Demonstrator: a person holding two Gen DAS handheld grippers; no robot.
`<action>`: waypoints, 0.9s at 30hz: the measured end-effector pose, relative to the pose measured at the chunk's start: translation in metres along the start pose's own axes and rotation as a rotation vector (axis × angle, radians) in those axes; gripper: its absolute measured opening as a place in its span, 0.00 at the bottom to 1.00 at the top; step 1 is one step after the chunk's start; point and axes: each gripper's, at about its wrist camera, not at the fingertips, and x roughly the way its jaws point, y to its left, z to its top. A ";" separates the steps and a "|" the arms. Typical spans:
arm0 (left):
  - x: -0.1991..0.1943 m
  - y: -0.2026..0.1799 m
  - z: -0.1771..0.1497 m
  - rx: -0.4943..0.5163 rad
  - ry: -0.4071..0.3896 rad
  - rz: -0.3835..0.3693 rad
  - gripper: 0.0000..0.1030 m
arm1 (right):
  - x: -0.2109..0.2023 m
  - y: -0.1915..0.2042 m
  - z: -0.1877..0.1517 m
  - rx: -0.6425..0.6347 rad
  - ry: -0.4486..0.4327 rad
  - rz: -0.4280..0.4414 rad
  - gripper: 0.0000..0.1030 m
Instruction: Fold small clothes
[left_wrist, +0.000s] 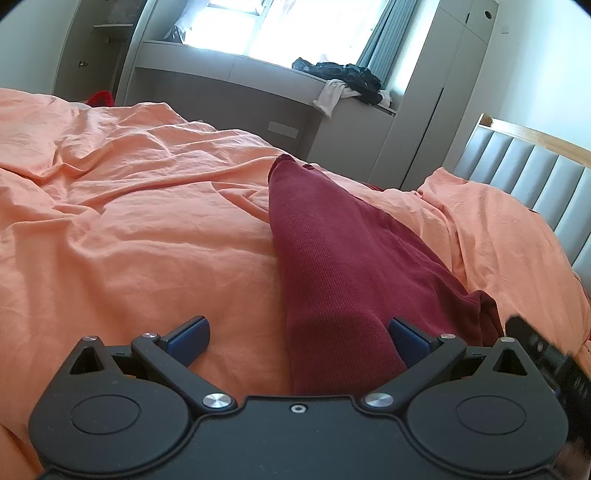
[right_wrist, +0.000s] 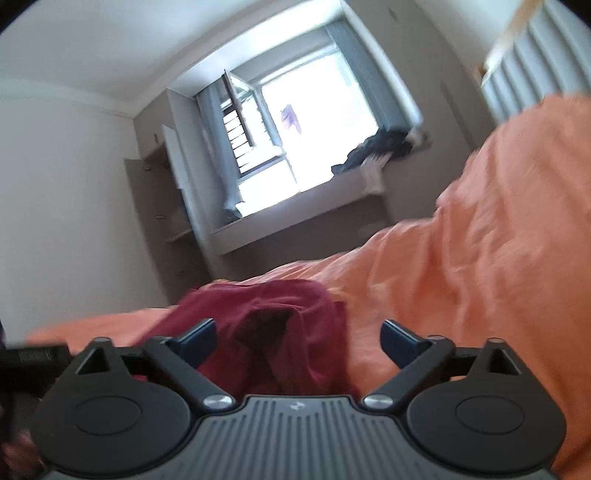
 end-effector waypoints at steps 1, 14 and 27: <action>0.000 0.000 0.000 0.000 0.000 -0.001 1.00 | 0.008 -0.007 0.004 0.037 0.008 0.025 1.00; 0.000 -0.001 0.000 0.000 0.000 0.000 1.00 | 0.110 -0.057 0.029 0.163 0.222 0.065 0.80; 0.000 0.000 0.000 -0.002 0.003 -0.003 1.00 | 0.108 -0.047 -0.001 0.186 0.197 0.068 0.68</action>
